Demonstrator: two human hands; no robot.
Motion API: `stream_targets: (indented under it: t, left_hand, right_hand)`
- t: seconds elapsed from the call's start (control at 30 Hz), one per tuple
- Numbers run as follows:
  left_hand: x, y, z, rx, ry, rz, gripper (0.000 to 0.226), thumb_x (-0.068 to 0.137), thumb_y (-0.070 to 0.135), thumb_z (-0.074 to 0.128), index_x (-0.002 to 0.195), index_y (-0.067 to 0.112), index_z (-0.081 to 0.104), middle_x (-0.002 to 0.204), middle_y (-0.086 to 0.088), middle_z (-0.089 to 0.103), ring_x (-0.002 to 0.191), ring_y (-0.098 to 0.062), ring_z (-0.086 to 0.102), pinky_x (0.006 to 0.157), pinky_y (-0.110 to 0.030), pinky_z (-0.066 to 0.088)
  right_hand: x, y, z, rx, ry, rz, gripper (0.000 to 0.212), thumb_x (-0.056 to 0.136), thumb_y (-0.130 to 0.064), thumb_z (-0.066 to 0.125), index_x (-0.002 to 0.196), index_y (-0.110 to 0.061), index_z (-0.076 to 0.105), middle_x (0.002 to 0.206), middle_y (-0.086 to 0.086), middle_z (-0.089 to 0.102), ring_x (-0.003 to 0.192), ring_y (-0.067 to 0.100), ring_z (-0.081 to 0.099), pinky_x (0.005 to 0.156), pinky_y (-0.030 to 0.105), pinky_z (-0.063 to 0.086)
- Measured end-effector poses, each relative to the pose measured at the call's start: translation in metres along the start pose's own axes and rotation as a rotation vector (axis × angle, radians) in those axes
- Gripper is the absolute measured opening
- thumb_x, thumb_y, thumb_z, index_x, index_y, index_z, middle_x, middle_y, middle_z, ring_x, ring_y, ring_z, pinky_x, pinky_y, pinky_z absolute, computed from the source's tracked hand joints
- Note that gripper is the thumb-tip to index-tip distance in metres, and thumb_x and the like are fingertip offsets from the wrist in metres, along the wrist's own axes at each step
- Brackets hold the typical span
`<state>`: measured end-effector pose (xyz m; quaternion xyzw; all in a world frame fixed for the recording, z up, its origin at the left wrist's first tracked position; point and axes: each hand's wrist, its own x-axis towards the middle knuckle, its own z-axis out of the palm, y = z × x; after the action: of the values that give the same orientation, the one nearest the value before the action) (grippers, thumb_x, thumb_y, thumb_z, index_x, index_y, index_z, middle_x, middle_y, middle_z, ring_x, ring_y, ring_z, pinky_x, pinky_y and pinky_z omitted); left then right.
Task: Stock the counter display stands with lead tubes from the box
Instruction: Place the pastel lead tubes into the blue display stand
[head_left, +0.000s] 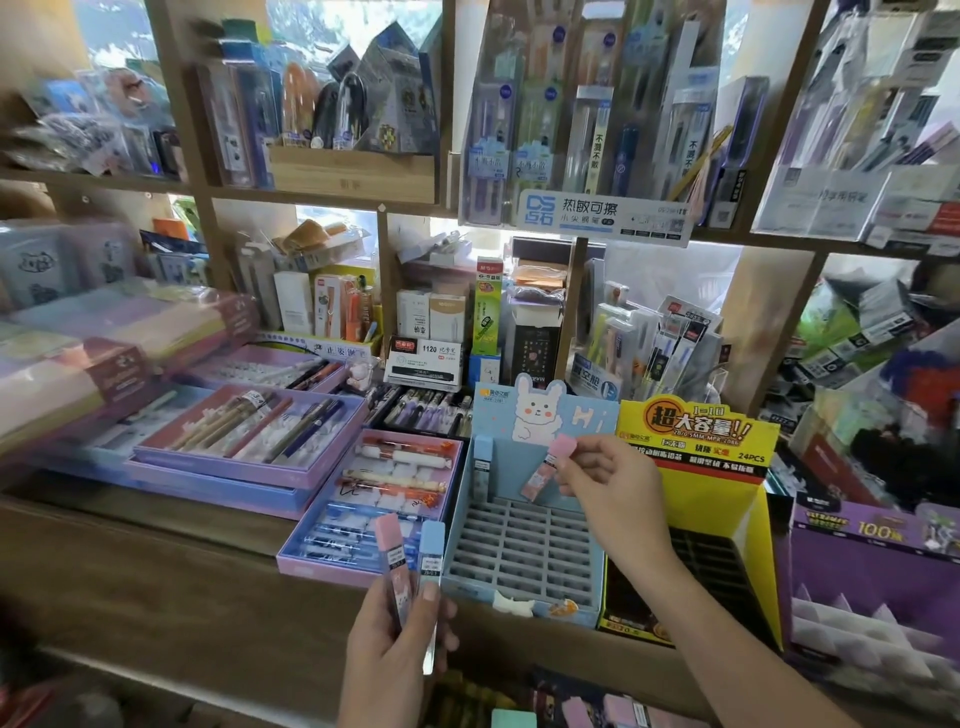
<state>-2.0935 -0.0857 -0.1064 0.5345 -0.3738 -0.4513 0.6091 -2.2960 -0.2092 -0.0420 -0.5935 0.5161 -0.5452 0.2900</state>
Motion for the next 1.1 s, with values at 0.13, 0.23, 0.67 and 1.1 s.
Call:
stream_targets:
  t: [0.13, 0.23, 0.67, 1.1]
  left_hand:
    - [0.001, 0.0, 0.0, 0.007, 0.003, -0.002, 0.009, 0.099, 0.015, 0.061, 0.107, 0.012, 0.064, 0.076, -0.011, 0.074, 0.057, -0.02, 0.068, 0.05, -0.027, 0.055]
    - [0.002, -0.001, -0.001, 0.015, -0.004, 0.0, 0.01, 0.1, 0.015, 0.061, 0.108, 0.011, 0.064, 0.077, -0.011, 0.074, 0.058, -0.02, 0.068, 0.051, -0.027, 0.056]
    - [0.003, -0.004, 0.0, 0.027, -0.003, 0.007, 0.01, 0.099, 0.015, 0.061, 0.108, 0.01, 0.064, 0.076, -0.011, 0.074, 0.058, -0.021, 0.068, 0.051, -0.027, 0.055]
    - [0.003, -0.001, 0.0, -0.005, -0.01, -0.026, 0.015, 0.099, 0.014, 0.061, 0.114, 0.012, 0.064, 0.076, -0.01, 0.074, 0.06, -0.022, 0.069, 0.051, -0.027, 0.056]
  right_hand:
    - [0.003, 0.003, 0.005, -0.026, -0.024, -0.019, 0.017, 0.091, -0.008, 0.077, 0.091, -0.024, 0.071, 0.08, -0.002, 0.076, 0.072, 0.011, 0.074, 0.073, 0.041, 0.065]
    - [0.004, 0.004, 0.009, -0.056, -0.056, -0.024, 0.018, 0.091, -0.007, 0.076, 0.092, -0.025, 0.072, 0.082, -0.003, 0.076, 0.072, 0.01, 0.074, 0.075, 0.042, 0.064]
    - [0.013, 0.005, 0.017, -0.229, -0.089, -0.08, 0.012, 0.093, -0.01, 0.074, 0.1, -0.018, 0.078, 0.083, -0.009, 0.075, 0.078, 0.005, 0.071, 0.076, 0.033, 0.063]
    - [0.014, 0.004, 0.019, -0.296, -0.102, -0.063, 0.014, 0.092, -0.011, 0.075, 0.104, -0.014, 0.08, 0.086, -0.005, 0.077, 0.082, 0.006, 0.072, 0.08, 0.035, 0.063]
